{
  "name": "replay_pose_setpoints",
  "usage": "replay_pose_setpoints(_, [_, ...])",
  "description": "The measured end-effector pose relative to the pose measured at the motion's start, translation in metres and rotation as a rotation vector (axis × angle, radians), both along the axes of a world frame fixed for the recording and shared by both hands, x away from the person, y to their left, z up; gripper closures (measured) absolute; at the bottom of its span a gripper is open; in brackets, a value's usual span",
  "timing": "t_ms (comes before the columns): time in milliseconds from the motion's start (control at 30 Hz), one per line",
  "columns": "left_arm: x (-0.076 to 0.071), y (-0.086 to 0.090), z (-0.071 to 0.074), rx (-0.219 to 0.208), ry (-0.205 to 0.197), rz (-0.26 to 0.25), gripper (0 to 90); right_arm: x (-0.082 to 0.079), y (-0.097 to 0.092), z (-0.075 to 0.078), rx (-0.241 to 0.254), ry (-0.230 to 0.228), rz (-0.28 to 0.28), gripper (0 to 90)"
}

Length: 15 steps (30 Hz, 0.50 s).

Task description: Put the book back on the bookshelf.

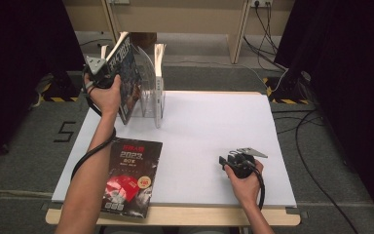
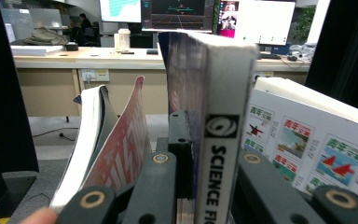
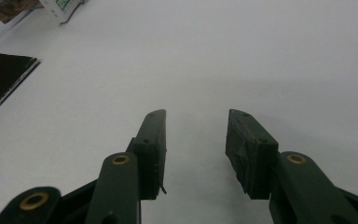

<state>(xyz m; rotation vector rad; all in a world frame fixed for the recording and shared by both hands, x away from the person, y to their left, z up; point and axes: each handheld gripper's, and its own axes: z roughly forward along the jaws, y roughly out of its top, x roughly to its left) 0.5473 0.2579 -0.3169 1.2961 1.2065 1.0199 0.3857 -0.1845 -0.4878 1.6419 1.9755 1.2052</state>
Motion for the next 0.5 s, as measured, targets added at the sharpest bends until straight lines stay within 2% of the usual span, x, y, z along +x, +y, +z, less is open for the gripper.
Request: replay_pose_setpoints(500, [0.019, -0.006, -0.003, 0.006, 0.001, 0.011, 82.5, 0.000, -0.001, 0.000, 0.003, 0.004, 0.000, 58.4])
